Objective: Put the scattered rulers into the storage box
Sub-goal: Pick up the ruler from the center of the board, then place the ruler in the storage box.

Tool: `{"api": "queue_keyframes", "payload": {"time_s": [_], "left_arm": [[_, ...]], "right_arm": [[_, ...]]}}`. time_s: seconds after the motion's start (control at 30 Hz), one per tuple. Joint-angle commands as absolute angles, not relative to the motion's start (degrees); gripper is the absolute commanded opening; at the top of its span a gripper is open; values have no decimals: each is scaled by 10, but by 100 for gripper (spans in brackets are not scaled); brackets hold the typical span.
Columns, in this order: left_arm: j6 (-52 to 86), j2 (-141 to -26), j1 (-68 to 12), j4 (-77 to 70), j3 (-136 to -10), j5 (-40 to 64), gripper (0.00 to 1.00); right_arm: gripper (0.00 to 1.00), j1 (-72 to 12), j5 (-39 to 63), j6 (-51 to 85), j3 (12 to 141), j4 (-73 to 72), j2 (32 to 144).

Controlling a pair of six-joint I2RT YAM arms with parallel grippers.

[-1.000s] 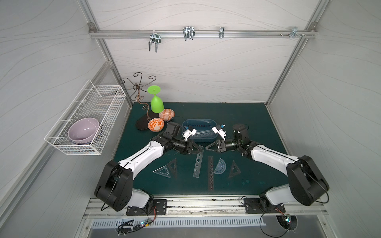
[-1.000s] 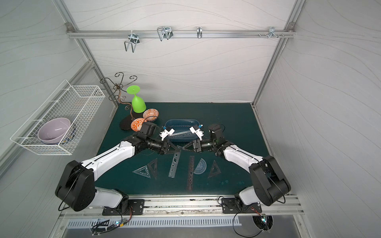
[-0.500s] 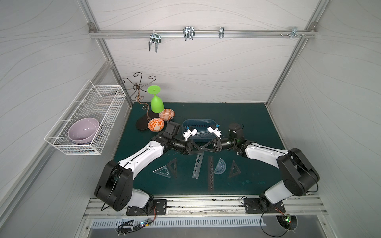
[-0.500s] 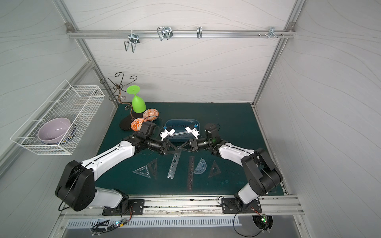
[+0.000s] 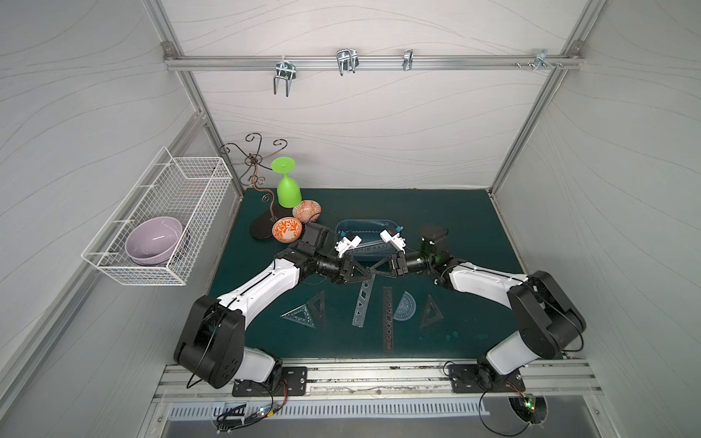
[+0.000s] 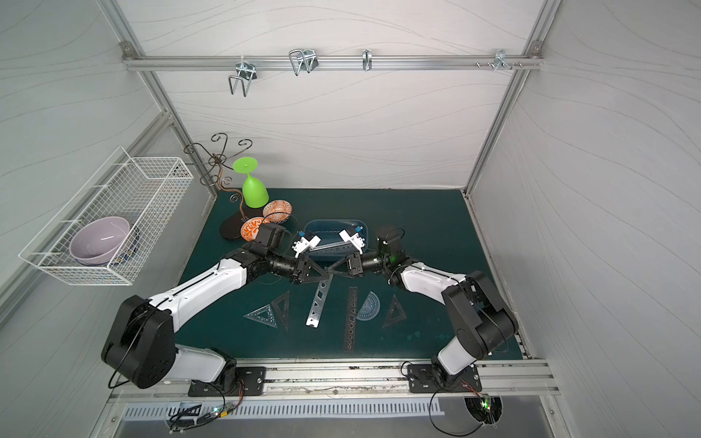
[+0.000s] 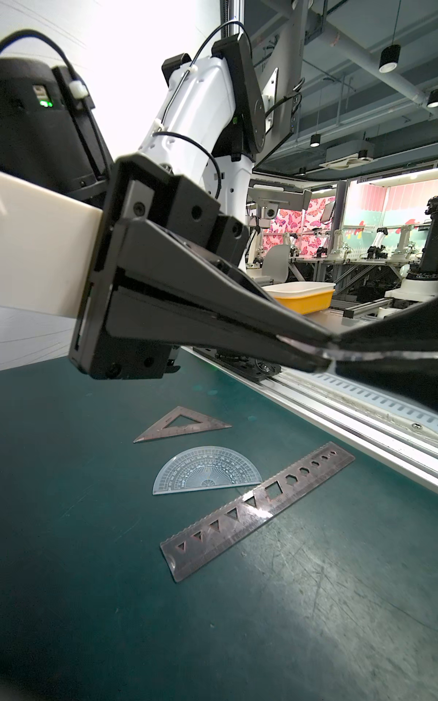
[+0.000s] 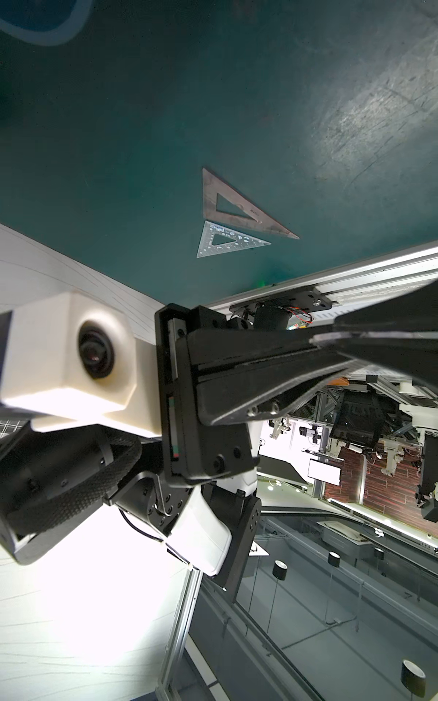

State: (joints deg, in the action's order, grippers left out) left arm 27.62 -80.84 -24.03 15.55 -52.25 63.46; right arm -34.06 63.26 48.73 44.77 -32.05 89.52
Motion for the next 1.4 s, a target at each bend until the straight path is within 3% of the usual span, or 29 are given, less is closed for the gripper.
{"api": "queue_keyframes", "payload": {"time_s": [0.0, 0.03, 0.2, 0.47, 0.67, 0.97, 1.37], "left_arm": [[263, -811, -237, 146, -547, 612, 0], [257, -811, -237, 162, -553, 601, 0], [220, -799, -220, 259, -590, 497, 40], [197, -766, -191, 353, -632, 264, 66], [202, -778, -192, 400, -649, 131, 67], [194, -760, -192, 387, -624, 129, 67], [189, -751, -192, 381, -611, 134, 69]], "right_arm": [[0, -346, 621, 500, 453, -301, 887], [0, -344, 616, 498, 455, -295, 885], [0, -304, 571, 480, 474, -238, 886], [0, -237, 442, 468, 573, -166, 948], [0, -223, 316, 480, 674, -181, 1034], [0, -254, 270, 387, 863, -101, 1157], [0, -300, 249, 380, 883, -107, 1221]]}}
